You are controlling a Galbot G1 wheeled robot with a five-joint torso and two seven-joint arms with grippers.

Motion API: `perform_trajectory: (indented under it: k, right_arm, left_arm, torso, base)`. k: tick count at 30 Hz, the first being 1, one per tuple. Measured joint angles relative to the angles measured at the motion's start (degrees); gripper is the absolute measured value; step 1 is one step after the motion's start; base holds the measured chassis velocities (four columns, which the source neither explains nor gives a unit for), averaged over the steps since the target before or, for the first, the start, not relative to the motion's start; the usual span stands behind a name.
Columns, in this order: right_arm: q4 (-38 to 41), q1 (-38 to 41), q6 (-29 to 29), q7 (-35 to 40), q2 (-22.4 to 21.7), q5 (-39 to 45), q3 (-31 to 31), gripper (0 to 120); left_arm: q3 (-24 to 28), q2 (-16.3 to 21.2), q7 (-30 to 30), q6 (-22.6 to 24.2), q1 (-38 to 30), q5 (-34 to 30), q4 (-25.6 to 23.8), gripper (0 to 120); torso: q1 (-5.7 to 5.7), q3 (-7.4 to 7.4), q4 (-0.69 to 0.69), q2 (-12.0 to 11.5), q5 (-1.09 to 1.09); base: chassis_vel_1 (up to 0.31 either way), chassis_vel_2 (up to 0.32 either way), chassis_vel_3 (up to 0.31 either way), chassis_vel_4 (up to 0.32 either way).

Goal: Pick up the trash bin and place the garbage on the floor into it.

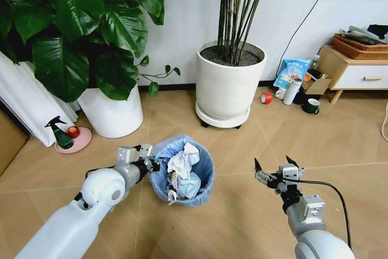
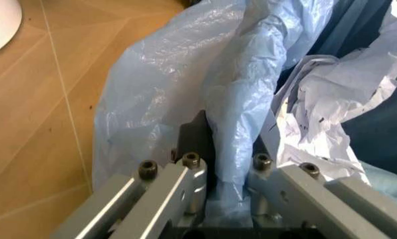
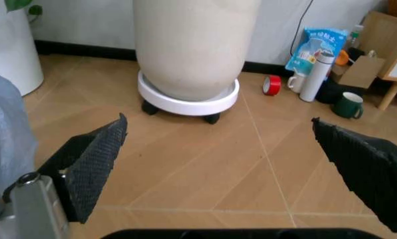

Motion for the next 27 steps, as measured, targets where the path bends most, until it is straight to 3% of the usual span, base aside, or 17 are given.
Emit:
perform_trajectory:
  k: [27]
  right_arm:
    - [-0.44, -1.31, 0.89, -0.05, 0.30, -1.15, -0.49, 100]
  left_arm:
    - [-0.80, -0.42, -0.35, -0.13, 1.48, 0.10, -1.01, 2]
  torso:
    - [0.00, 0.00, 0.02, 0.00, -0.01]
  base:
    - [0.172, -0.094, -0.169, 0.095]
